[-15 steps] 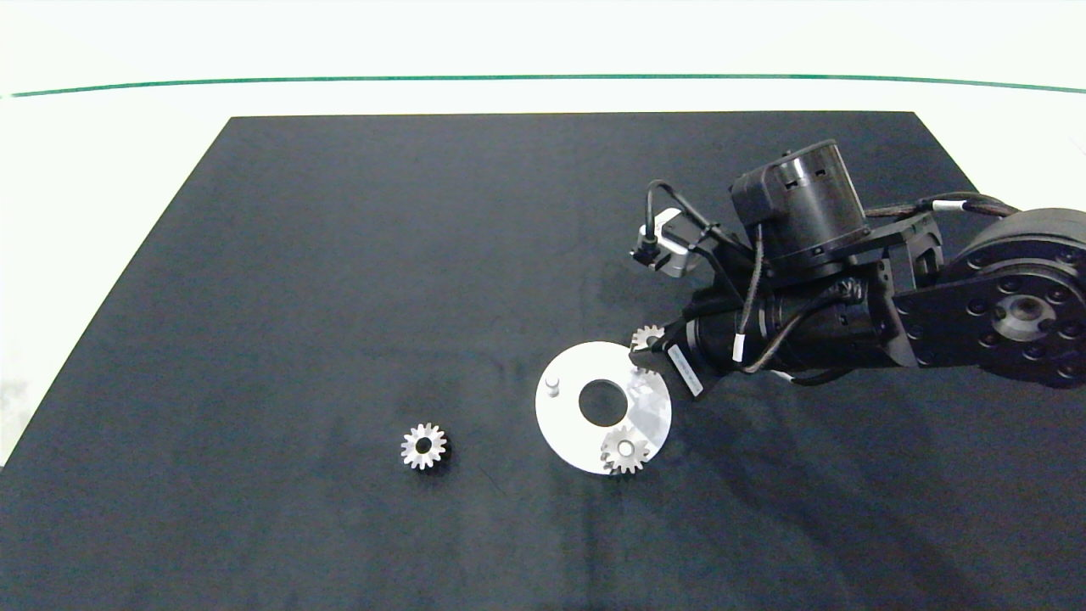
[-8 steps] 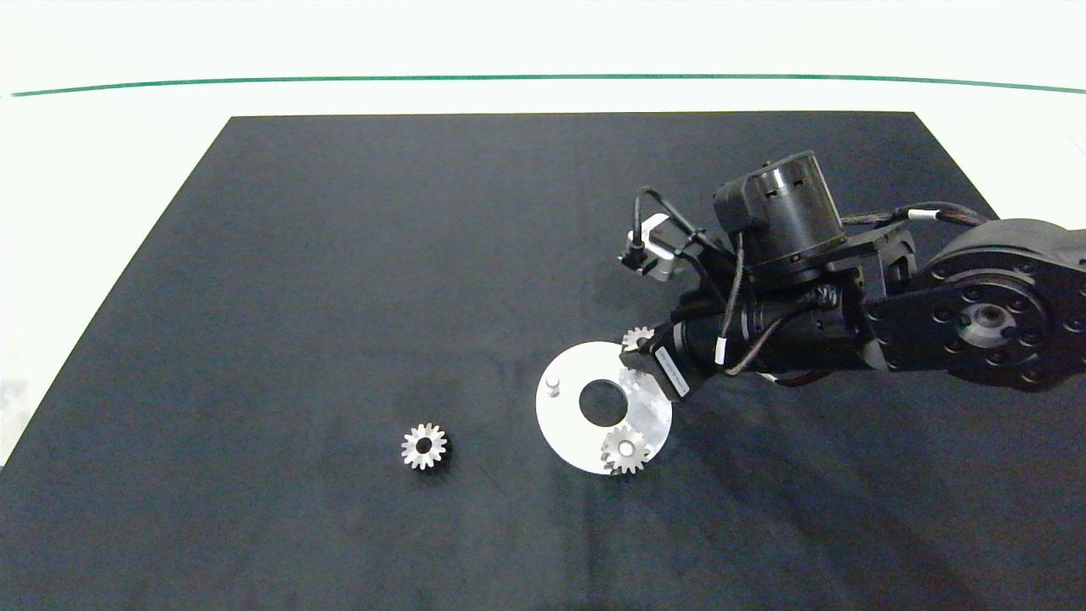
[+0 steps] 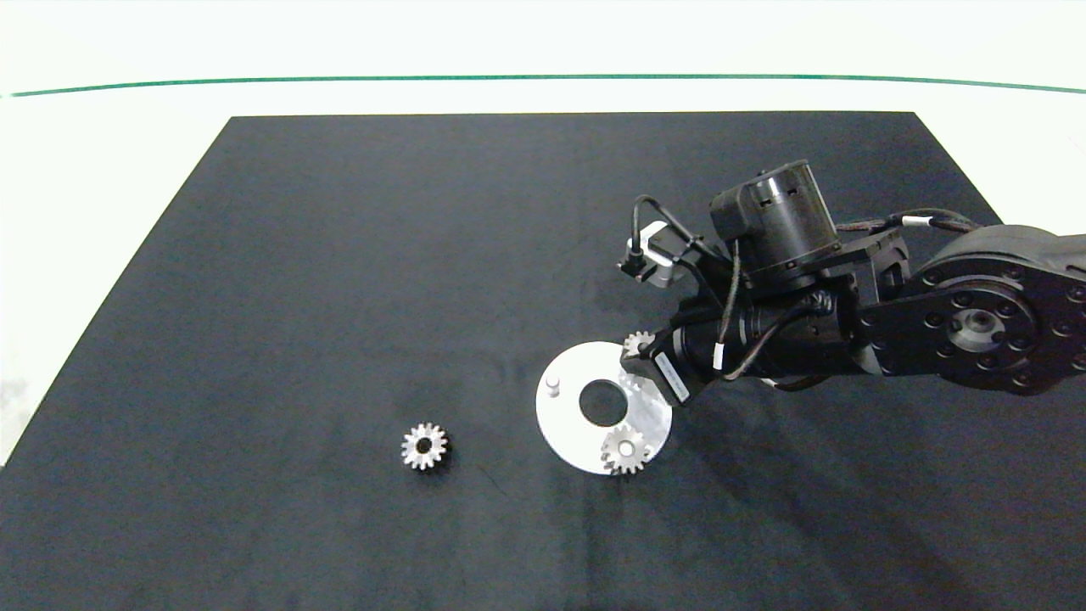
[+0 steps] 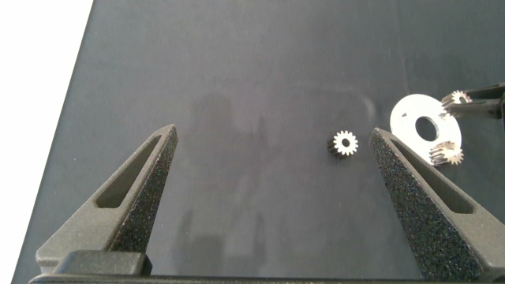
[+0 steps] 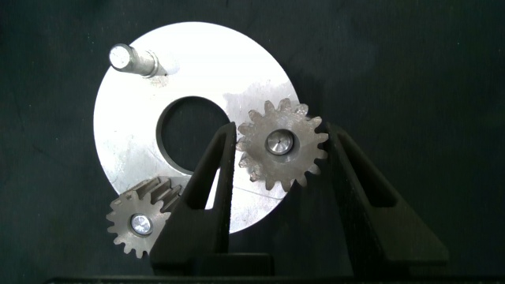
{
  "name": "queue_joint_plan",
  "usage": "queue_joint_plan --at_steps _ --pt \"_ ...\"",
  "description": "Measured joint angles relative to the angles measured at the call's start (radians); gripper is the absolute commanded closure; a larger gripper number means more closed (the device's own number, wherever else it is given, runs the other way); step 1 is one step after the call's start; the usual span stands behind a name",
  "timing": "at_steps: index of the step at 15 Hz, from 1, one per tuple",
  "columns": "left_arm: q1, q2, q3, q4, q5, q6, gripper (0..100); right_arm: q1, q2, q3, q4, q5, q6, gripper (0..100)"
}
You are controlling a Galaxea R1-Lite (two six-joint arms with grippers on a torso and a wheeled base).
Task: Install three planetary gears onto the carrier pins
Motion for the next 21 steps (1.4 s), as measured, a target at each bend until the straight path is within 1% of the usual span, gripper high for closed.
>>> queue_joint_plan --at_steps 1,2,4,9,13,15,17,18,19,21 --pt "0.0 0.0 0.0 0.0 0.0 0.0 0 0.0 0.002 0.001 -0.001 0.0 0.0 87" --pt "0.0 0.0 0.0 0.0 0.0 0.0 0 0.0 0.003 0.001 -0.001 -0.001 0.0 0" --pt "0.0 0.002 0.0 0.0 0.0 0.0 0 -0.002 0.006 0.003 -0.002 -0.001 -0.003 0" --pt "-0.001 0.004 0.001 0.0 0.0 -0.001 0 -0.005 0.011 0.003 -0.019 -0.001 0.0 0" --pt "0.0 0.005 0.001 0.0 0.0 -0.001 0 -0.001 -0.001 0.017 -0.018 0.001 0.002 0" --pt "0.0 0.008 0.002 0.0 0.0 0.0 0 0.008 -0.07 0.053 -0.018 0.001 0.002 0" --pt "-0.001 0.012 0.016 0.001 -0.002 0.01 0 0.013 -0.187 0.12 -0.015 0.001 0.003 0" --pt "-0.009 0.019 0.032 -0.002 -0.006 0.029 0 0.013 -0.255 0.159 -0.012 -0.001 0.007 0" --pt "-0.021 0.029 0.062 -0.003 -0.008 0.082 0 0.011 -0.332 0.195 -0.008 -0.004 0.011 0" --pt "-0.041 0.06 0.147 -0.032 -0.017 0.248 0 0.001 -0.513 0.264 0.037 -0.018 0.02 0"
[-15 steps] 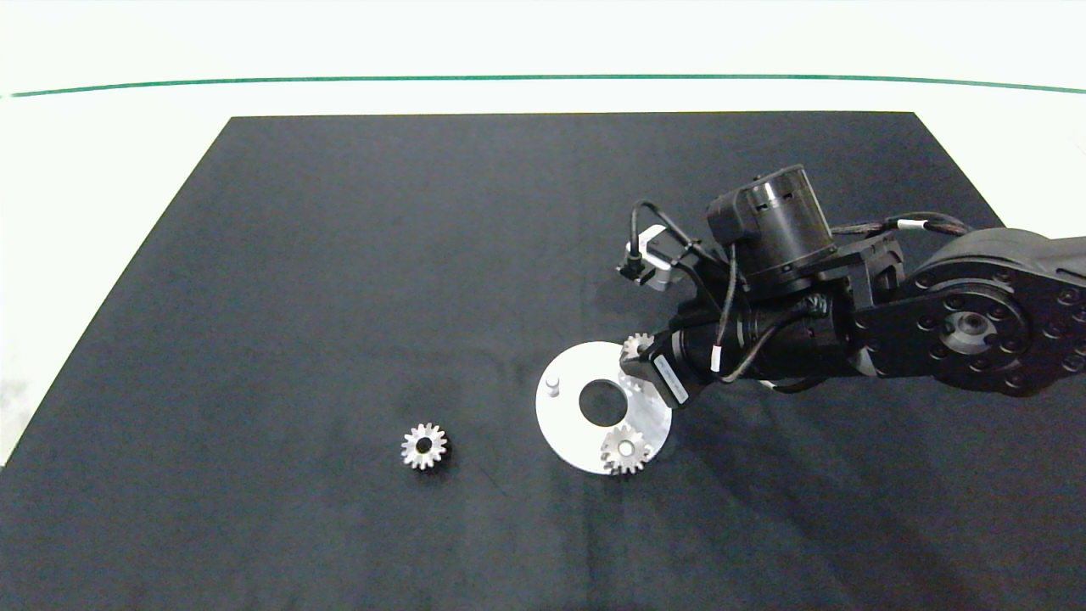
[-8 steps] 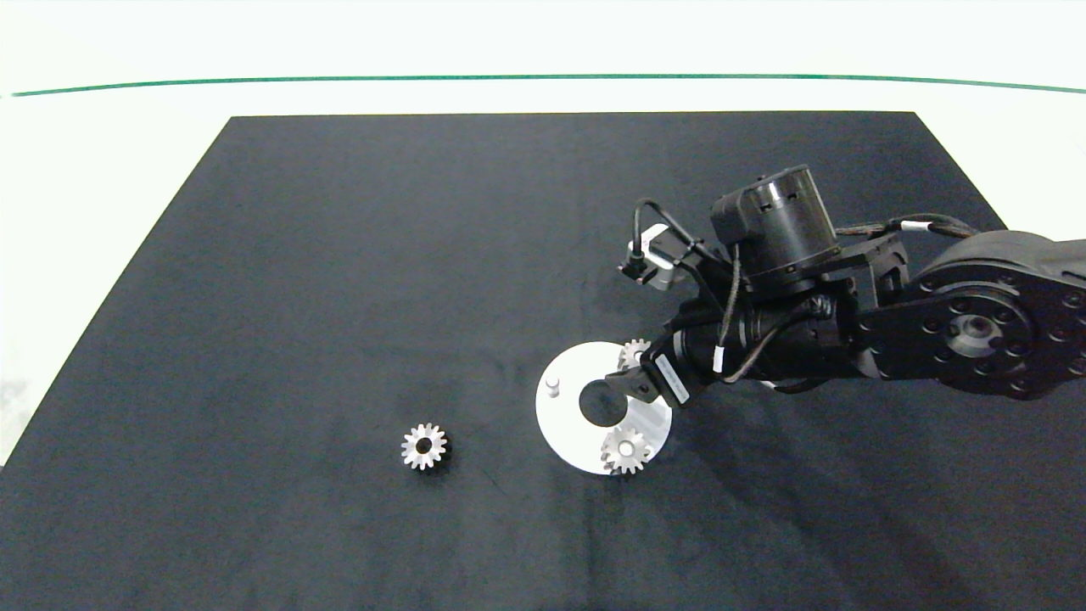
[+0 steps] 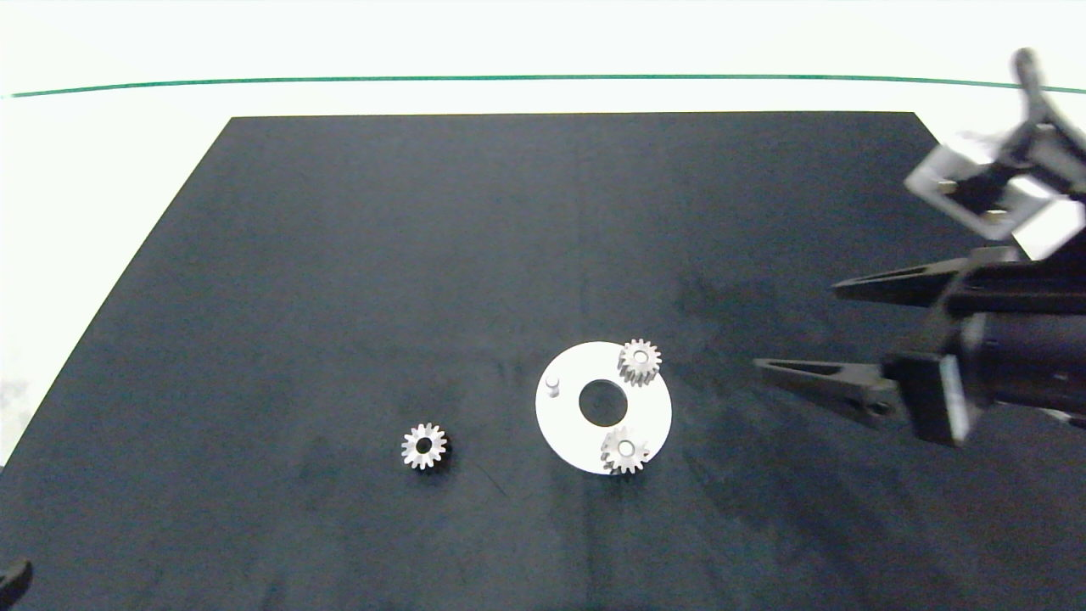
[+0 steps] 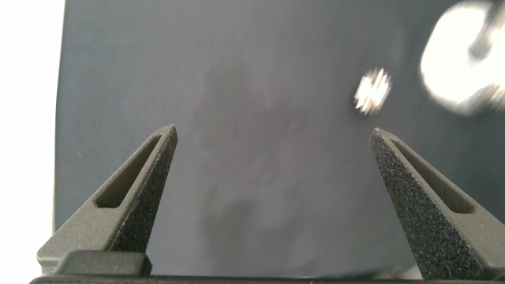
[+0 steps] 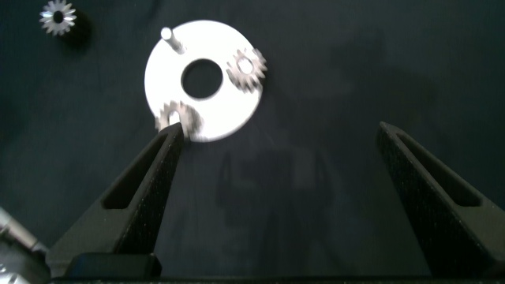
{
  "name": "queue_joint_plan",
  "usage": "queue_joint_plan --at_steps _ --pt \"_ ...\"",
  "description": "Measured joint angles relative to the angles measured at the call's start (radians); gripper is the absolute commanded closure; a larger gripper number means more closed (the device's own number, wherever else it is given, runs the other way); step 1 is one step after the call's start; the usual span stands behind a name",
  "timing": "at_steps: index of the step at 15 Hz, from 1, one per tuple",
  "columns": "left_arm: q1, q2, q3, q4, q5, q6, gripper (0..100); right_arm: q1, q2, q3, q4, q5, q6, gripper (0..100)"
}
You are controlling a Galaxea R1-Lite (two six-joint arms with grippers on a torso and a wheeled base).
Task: Install three planetary gears onto the carrier pins
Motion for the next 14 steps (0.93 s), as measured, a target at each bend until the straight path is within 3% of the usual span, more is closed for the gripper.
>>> queue_joint_plan --at_steps 1,2,3,4,5,6,9,12,14 --pt "-0.005 0.019 0.034 -0.013 -0.004 0.063 0 -0.01 -0.09 0.024 0.045 -0.006 0.004 0" --pt "-0.01 0.041 0.06 -0.018 -0.009 0.099 0 -0.027 -0.185 0.044 0.105 -0.011 0.013 0" --pt "-0.018 0.063 0.075 -0.021 -0.011 0.112 0 -0.048 -0.263 0.062 0.167 -0.013 0.03 0" --pt "-0.03 0.088 0.083 -0.028 -0.012 0.118 0 -0.07 -0.346 0.082 0.225 -0.016 0.065 0" --pt "-0.044 0.116 0.087 -0.056 -0.012 0.121 0 -0.09 -0.409 0.101 0.263 -0.018 0.11 0" --pt "-0.053 0.144 0.09 -0.093 -0.012 0.121 0 -0.102 -0.454 0.109 0.276 -0.019 0.131 0" --pt "-0.075 0.216 0.091 -0.212 -0.009 0.122 0 -0.122 -0.507 0.08 0.287 -0.039 0.127 0" --pt "-0.14 0.294 0.087 -0.321 0.003 0.128 0 -0.123 -0.476 0.009 0.281 -0.039 0.13 0" --pt "-0.17 0.364 0.086 -0.381 0.006 0.164 0 -0.12 -0.444 0.011 0.278 -0.038 0.129 0"
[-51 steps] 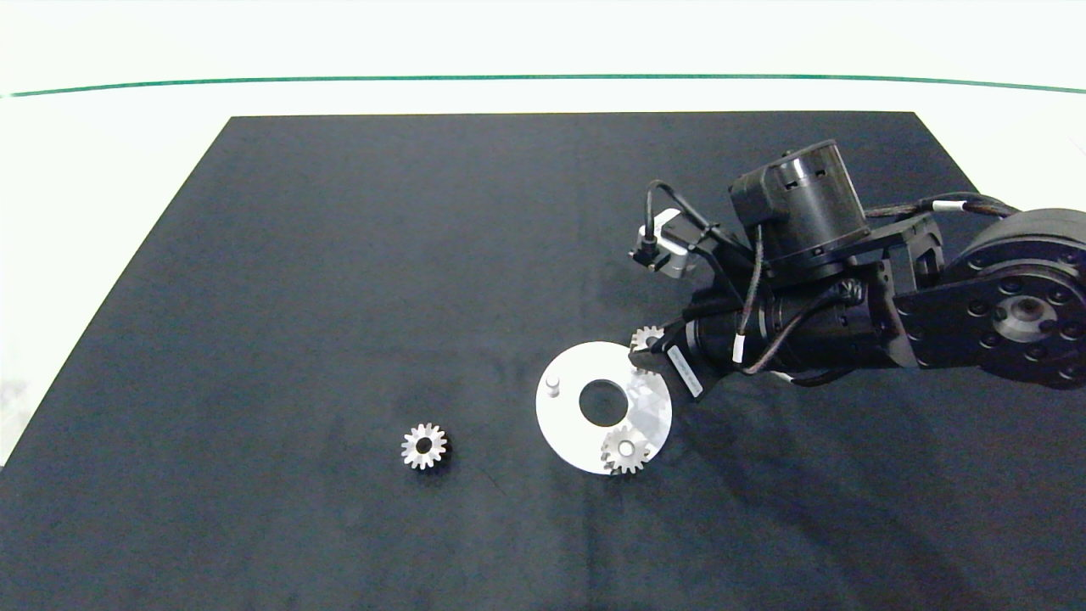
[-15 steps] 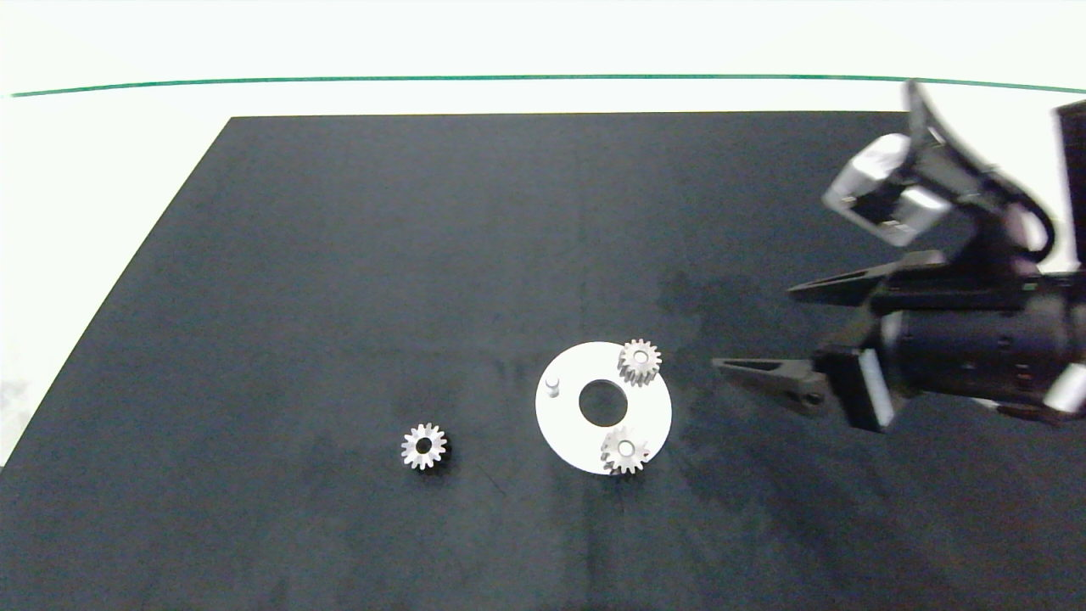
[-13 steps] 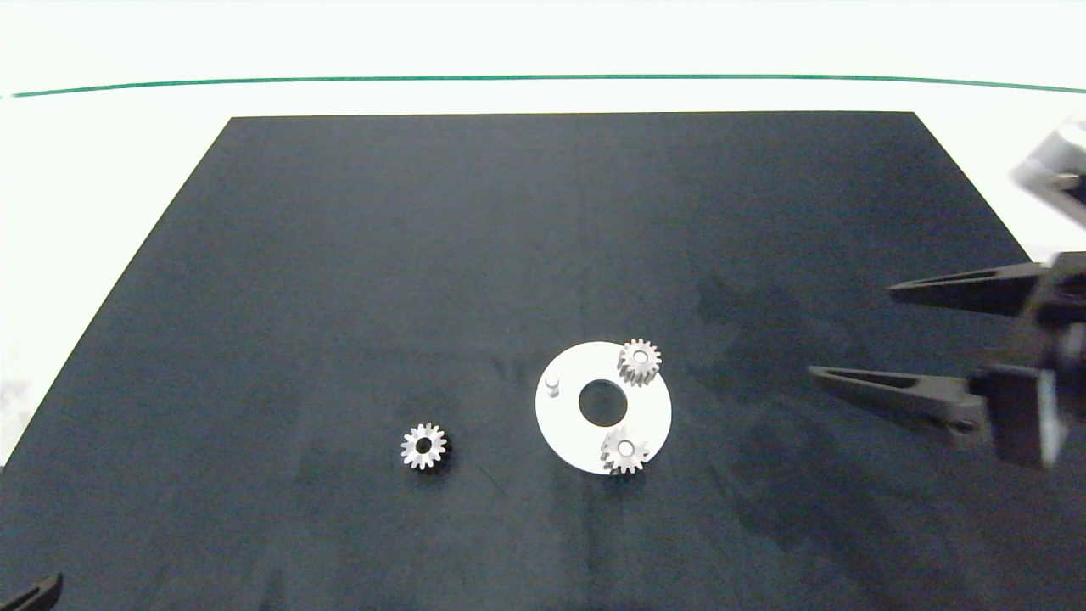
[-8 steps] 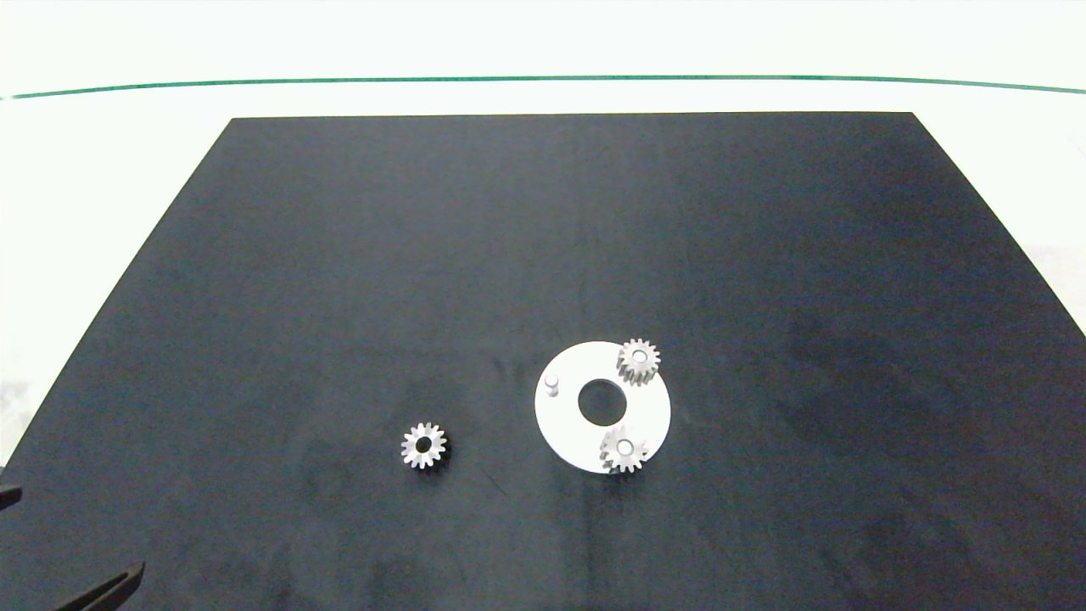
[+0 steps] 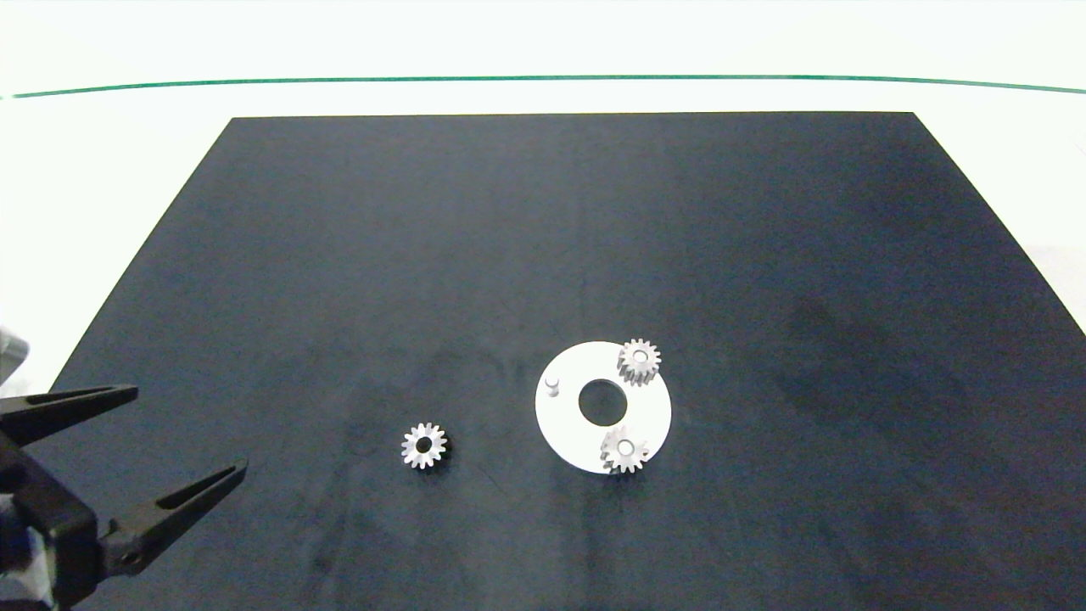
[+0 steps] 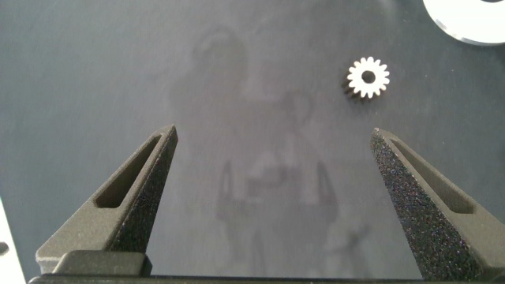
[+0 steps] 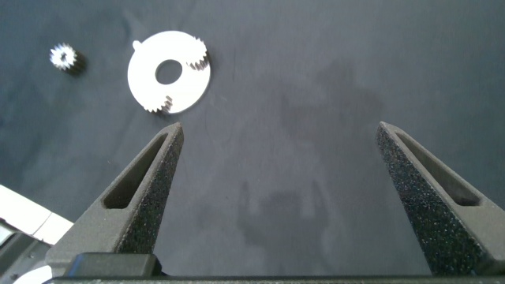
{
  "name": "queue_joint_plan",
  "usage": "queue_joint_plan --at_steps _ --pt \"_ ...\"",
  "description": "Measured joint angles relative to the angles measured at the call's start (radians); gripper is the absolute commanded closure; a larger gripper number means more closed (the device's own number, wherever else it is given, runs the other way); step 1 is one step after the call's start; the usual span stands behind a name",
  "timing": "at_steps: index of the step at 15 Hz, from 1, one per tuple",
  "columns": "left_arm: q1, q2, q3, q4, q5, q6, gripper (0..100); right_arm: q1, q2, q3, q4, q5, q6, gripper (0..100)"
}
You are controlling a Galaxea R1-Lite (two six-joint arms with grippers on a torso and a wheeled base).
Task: Install three planetary gears onto the carrier pins
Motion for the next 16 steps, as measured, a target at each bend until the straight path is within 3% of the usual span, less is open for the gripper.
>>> queue_joint_plan --at_steps 2,5,8,11,13,14,15,16 --pt "-0.019 0.054 0.031 -0.05 -0.005 0.022 0 0.001 0.022 0.011 -0.002 0.0 0.0 0" --pt "-0.089 0.092 0.078 -0.062 -0.003 0.024 0 0.003 0.04 0.013 -0.003 0.0 -0.003 0" --pt "-0.18 0.123 0.101 -0.063 0.024 0.021 0 0.004 0.053 0.019 -0.003 0.002 -0.004 0" --pt "-0.228 0.164 0.114 -0.078 0.03 0.019 0 0.006 0.06 0.023 -0.004 0.003 -0.006 0" --pt "-0.269 0.206 0.148 -0.202 0.032 0.024 0 0.006 0.068 0.029 -0.005 0.003 -0.006 0" --pt "-0.296 0.242 0.173 -0.303 0.046 0.025 0 0.006 0.071 0.033 -0.01 0.004 -0.01 0" --pt "-0.322 0.284 0.196 -0.399 0.08 0.026 0 0.006 0.074 0.04 -0.02 0.004 -0.017 0" --pt "-0.357 0.329 0.223 -0.494 0.137 0.026 0 0.006 0.074 0.046 -0.033 0.004 -0.021 0"
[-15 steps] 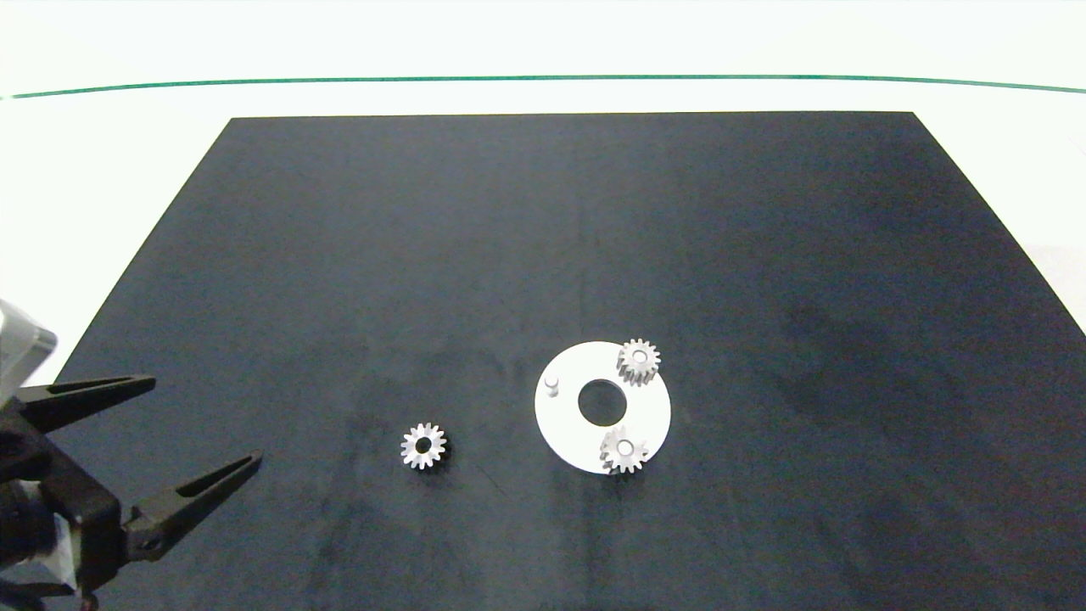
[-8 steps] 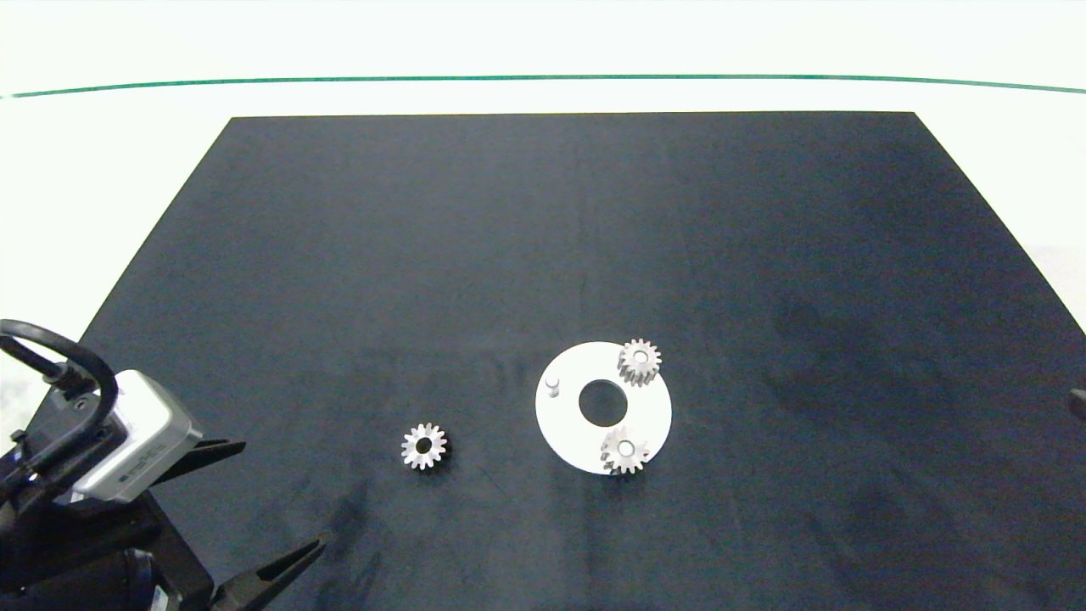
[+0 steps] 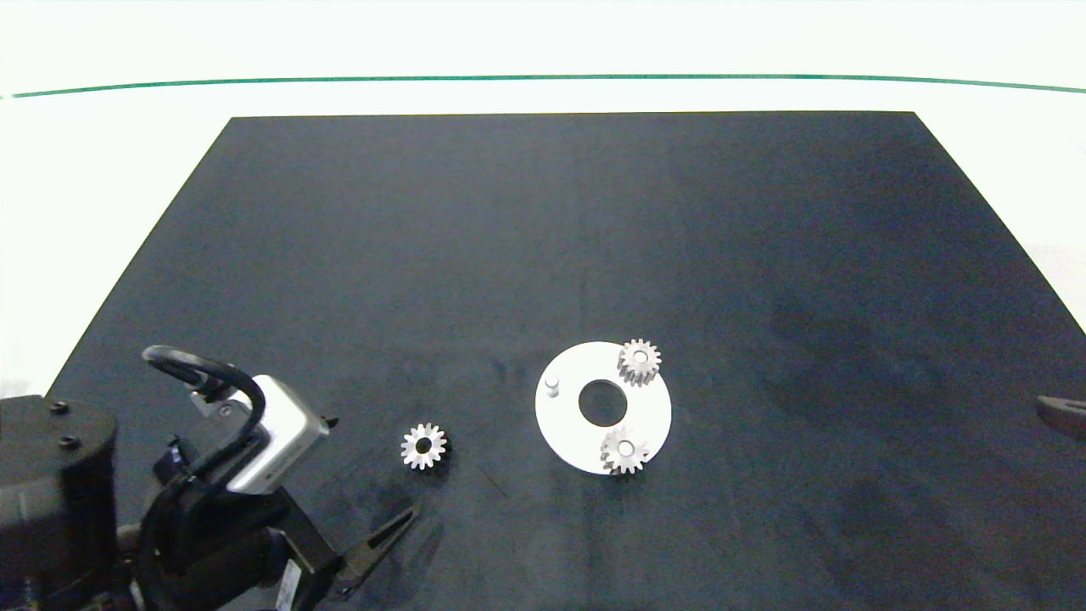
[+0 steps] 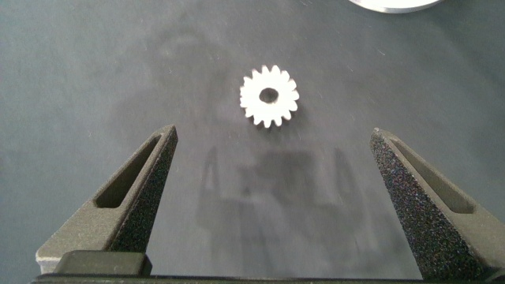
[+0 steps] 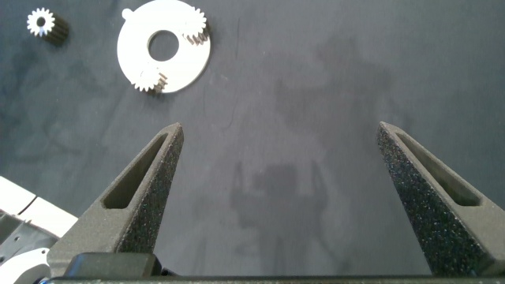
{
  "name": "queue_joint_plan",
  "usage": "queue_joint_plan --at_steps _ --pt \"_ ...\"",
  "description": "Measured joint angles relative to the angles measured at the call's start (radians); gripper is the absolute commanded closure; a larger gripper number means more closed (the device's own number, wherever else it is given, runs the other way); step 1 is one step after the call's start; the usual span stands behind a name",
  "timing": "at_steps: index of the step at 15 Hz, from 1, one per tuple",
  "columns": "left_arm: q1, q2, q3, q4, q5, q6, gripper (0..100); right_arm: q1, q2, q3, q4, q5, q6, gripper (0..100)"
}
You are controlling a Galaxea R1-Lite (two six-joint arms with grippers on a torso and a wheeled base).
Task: Install three planetary gears onto the carrier pins
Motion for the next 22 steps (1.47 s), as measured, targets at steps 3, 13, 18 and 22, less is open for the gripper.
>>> queue_joint_plan --at_steps 3,13,18,22 --pt "-0.107 0.068 0.044 -0.038 0.084 -0.002 0 0.0 0.006 0.013 -0.013 0.0 -0.002 0" --pt "-0.056 0.162 -0.158 0.147 0.088 -0.023 0 0.004 0.016 0.03 -0.015 0.005 -0.017 0" --pt "-0.025 0.26 -0.179 0.127 0.086 -0.04 0 0.005 0.016 0.04 -0.031 0.012 -0.017 0" --pt "0.007 0.299 -0.184 0.119 0.085 -0.046 0 0.004 0.016 0.058 -0.055 0.012 -0.038 0"
